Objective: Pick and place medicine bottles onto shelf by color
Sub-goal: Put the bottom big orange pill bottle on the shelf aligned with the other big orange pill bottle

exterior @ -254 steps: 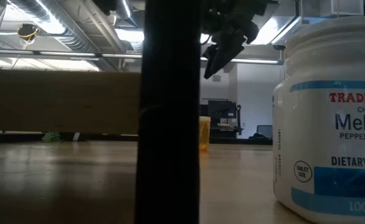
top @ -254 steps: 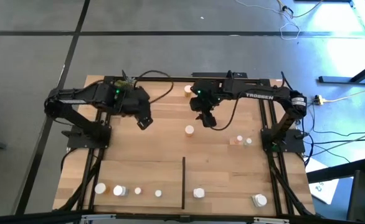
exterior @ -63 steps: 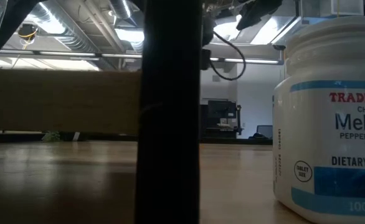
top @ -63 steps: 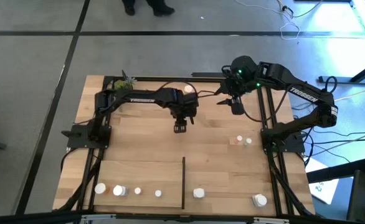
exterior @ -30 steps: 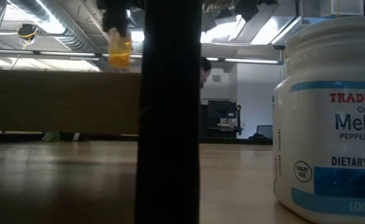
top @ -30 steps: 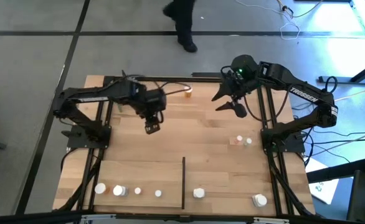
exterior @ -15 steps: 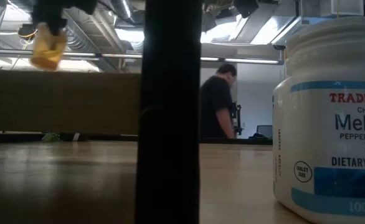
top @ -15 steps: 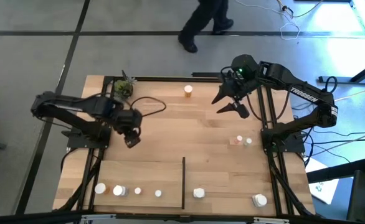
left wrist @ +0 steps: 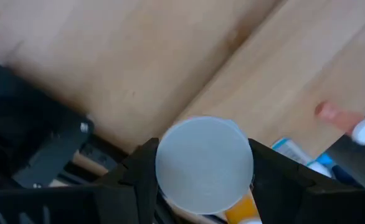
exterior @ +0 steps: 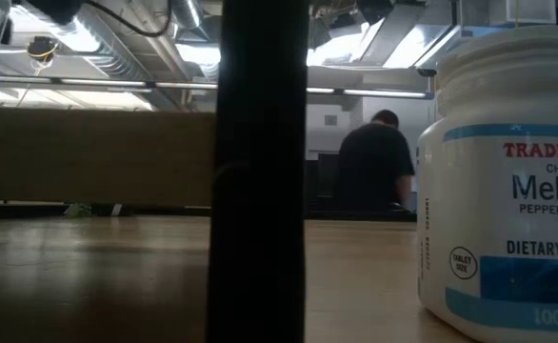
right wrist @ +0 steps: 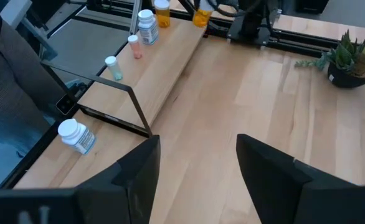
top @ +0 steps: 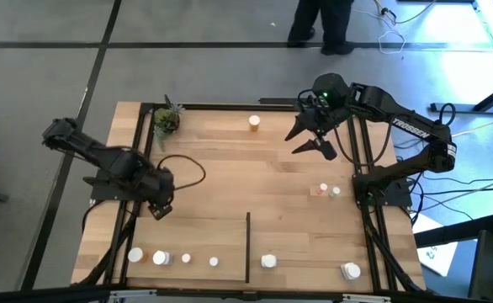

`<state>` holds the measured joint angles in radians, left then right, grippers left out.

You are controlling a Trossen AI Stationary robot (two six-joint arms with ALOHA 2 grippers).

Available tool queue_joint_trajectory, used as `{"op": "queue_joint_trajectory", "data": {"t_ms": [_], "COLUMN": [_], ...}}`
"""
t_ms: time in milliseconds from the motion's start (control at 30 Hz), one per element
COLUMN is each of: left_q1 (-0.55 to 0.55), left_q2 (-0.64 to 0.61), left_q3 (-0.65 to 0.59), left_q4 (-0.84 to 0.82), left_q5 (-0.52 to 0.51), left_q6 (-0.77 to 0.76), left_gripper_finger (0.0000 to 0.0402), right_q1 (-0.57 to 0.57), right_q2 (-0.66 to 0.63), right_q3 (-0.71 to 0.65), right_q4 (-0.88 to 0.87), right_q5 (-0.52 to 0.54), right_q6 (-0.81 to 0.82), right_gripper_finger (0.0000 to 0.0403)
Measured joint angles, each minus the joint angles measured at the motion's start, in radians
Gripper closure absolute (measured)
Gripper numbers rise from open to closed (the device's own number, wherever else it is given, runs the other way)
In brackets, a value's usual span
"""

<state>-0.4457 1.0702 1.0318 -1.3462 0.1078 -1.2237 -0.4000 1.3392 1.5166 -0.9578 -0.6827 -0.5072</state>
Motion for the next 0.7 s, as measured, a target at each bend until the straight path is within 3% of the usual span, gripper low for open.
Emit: {"op": "queue_joint_trajectory", "data": {"t_ms": [267, 467, 700], "left_q1": [-0.177, -0.296, -0.445], "left_q2": [0.0, 0.001, 0.014], "left_q3": [-0.055, -0.064, -0.064], "left_q4": [0.032, 0.094, 0.116], "left_q5": [-0.032, -0.116, -0.12], "left_q6": [-0.225, -0.368, -0.517], "left_gripper_finger": [0.0212, 0.0214, 0.0214], "right_q1": [0.0, 0.0, 0.0], "right_q2": [0.0, 0.0, 0.0], "right_q3": [0.0, 0.0, 0.0], "right_q4": [0.007, 0.007, 0.012], "right_q5": [0.0, 0.0, 0.0], "right_q6": [0.0, 0.0, 0.001], "right_gripper_finger": [0.019, 0.019, 0.019]}}
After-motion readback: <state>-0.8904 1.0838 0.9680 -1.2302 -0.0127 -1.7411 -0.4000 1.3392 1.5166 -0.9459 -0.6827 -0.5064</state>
